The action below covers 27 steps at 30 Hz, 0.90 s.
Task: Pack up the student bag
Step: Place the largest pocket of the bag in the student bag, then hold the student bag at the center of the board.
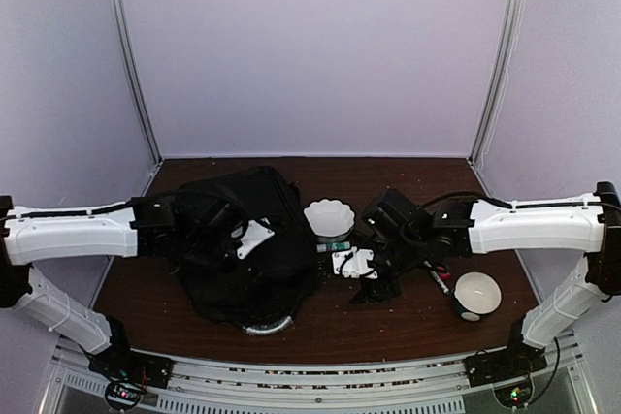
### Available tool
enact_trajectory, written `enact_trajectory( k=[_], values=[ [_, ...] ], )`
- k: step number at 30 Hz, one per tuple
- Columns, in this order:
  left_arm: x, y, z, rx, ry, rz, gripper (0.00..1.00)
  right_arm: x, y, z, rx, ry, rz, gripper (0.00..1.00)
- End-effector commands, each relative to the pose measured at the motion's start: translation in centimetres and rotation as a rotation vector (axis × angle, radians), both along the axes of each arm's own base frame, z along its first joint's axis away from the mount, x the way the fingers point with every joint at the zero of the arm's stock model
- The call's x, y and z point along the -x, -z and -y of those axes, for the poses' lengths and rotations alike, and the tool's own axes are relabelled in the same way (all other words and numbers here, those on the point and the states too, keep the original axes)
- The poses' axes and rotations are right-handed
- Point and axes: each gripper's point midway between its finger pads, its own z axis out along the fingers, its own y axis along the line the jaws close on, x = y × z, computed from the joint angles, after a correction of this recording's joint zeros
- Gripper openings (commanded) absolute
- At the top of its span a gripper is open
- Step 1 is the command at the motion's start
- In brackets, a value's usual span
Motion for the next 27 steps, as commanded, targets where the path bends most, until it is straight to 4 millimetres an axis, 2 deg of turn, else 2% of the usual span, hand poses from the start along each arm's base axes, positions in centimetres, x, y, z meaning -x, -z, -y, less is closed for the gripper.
enact_trajectory(
  k=[1, 6, 9, 12, 16, 20, 23, 27],
  values=[
    [-1.6, -4.0, -3.5, 0.118, -0.247, 0.112, 0.66, -0.9, -2.0, -1.9, -0.026, 0.002, 0.009, 0.62],
    [0.0, -3.0, -7.6, 0.132, -0.418, 0.049, 0.67, -2.1, -3.6, -5.1, -0.046, -0.016, 0.054, 0.62],
    [1.4, -2.5, -9.5, 0.17, -0.487, 0.001, 0.67, -1.8, -4.0, -7.2, -0.051, -0.057, 0.082, 0.62],
    [2.8, -2.0, -11.5, 0.211, -0.564, -0.047, 0.67, -0.5, -4.4, -9.7, -0.059, -0.11, 0.109, 0.63],
    [4.6, -1.7, -11.7, 0.327, -0.587, -0.123, 0.64, 0.7, -4.6, -12.5, -0.03, -0.153, 0.209, 0.65],
    [5.1, -1.1, -13.6, 0.294, -0.703, -0.156, 0.63, 1.2, -4.5, -14.9, -0.041, -0.172, 0.262, 0.66],
    [5.3, -0.2, -14.7, 0.229, -0.763, -0.17, 0.63, 1.2, -3.6, -16.3, -0.037, -0.186, 0.247, 0.68],
    [5.7, 0.7, -14.0, 0.195, -0.746, -0.213, 0.59, 1.3, -1.7, -18.0, -0.022, -0.204, 0.229, 0.69]
  ],
)
